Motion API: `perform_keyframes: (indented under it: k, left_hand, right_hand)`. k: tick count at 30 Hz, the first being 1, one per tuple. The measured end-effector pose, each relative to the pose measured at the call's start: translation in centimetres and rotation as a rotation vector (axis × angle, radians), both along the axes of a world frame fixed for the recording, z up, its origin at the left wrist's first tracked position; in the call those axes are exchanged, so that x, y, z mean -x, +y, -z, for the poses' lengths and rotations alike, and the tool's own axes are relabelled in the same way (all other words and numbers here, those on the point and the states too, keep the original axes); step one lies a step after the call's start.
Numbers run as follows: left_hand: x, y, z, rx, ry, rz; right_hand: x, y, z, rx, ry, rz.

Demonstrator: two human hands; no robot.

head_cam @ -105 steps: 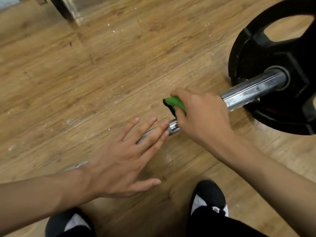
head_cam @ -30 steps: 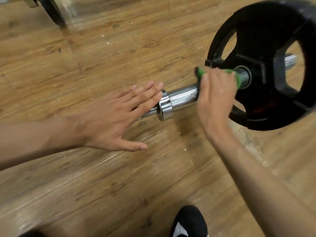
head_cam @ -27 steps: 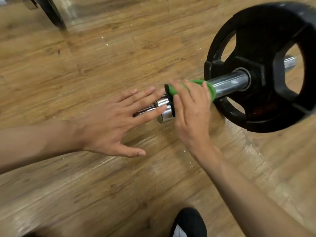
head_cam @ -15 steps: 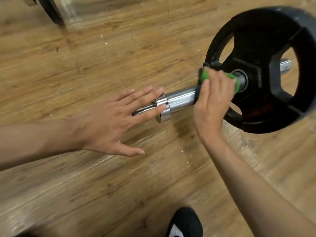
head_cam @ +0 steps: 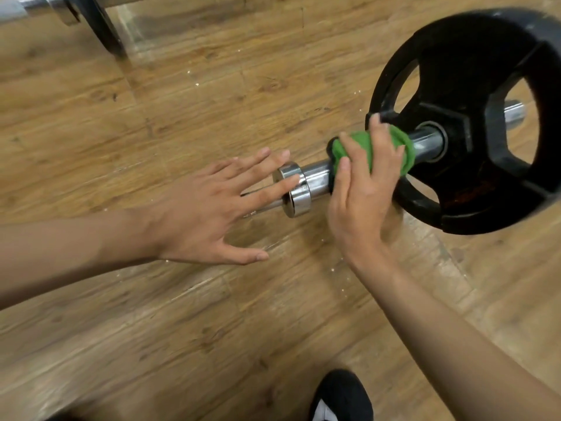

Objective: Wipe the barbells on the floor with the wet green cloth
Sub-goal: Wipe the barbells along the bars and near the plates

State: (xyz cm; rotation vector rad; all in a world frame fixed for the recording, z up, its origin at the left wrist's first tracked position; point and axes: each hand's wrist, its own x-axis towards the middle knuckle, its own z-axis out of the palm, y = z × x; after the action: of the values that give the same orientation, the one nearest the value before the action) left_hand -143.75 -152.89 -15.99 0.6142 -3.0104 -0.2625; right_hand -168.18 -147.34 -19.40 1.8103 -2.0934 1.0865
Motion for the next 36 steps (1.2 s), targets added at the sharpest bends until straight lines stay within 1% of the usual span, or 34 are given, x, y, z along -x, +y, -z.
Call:
perform_keyframes:
  k: [2,3,4,5,7,9,12,14,15,17,18,19,21,23,25,27,30,32,34,36]
  left_hand:
    - [0.0,-0.2,-0.1,0.019,0.000,-0.004]
    - [0.0,-0.3,-0.1,0.034,0.006,0.003]
    - [0.0,-0.3,-0.2,0.050,0.013,0.018]
    - [0.0,-0.3,-0.3,0.068,0.016,0.040]
    - [-0.1,-0.3,-0.4,0.114,0.007,0.101]
    - [-0.1,-0.2,-0.5,0.149,-0.007,0.137]
    - [-0.1,-0.4,-0.5,0.142,-0.005,0.136]
    - [-0.1,-0.6,-0.5,0.125,0.002,0.132]
    - [0.0,-0.6,-0.5,0.119,0.005,0.131]
    - [0.0,-0.6,-0.4,0.116,0.005,0.131]
    - [0.0,-0.7,-0.4,0.115,0.004,0.135]
    - [0.0,-0.7,-0.4,0.114,0.005,0.136]
    - [0.0,-0.7,-0.4,0.108,0.012,0.137]
    - [0.1,-0.7,-0.4,0.110,0.015,0.138]
    - [0.0,-0.7,-0.4,0.114,0.014,0.136]
    - [-0.1,-0.6,-0.5,0.121,0.018,0.135]
    - [0.0,-0.6,-0.5,0.118,0.021,0.133]
    - [0.1,-0.6,-0.5,0.101,0.018,0.135]
    - [0.1,-0.4,-0.5,0.094,0.018,0.143]
    - [0.0,-0.3,-0.4,0.098,0.020,0.143]
  right_hand:
    - [0.0,0.8,0.1,-0.010,0.141,-0.206]
    - [1.4,0.5,0.1,-0.001,0.198,-0.253]
    - [3.0,0.1,0.0,0.012,0.218,-0.238]
    - [4.5,-0.4,0.0,0.024,0.197,-0.165]
    - [6.6,-1.0,-0.2,0.039,0.109,0.035]
    - [6.9,-1.1,-0.1,0.038,0.061,0.133]
    - [4.9,-0.8,0.1,0.090,0.000,0.144]
    - [2.2,0.1,0.7,0.093,-0.052,0.098]
    - [1.1,0.8,1.0,0.080,-0.046,0.041]
    - [0.8,1.4,1.4,0.047,0.039,-0.084]
    - [1.8,1.0,1.4,0.051,0.068,-0.094]
    - [3.0,0.3,1.3,0.068,0.058,-0.058]
    - [5.5,-1.4,1.0,0.109,-0.025,0.106]
    - [6.1,-2.1,0.6,0.126,-0.072,0.222]
    - [4.0,-1.7,0.4,0.095,-0.104,0.227]
    - [1.6,-0.4,0.7,0.068,-0.107,0.135]
    - [2.1,0.8,1.0,0.051,-0.003,0.002]
    - [4.2,0.1,1.0,0.065,0.002,0.036]
    - [5.8,-0.9,0.5,0.071,-0.096,0.147]
    - [5.3,-1.2,0.0,0.068,-0.159,0.215]
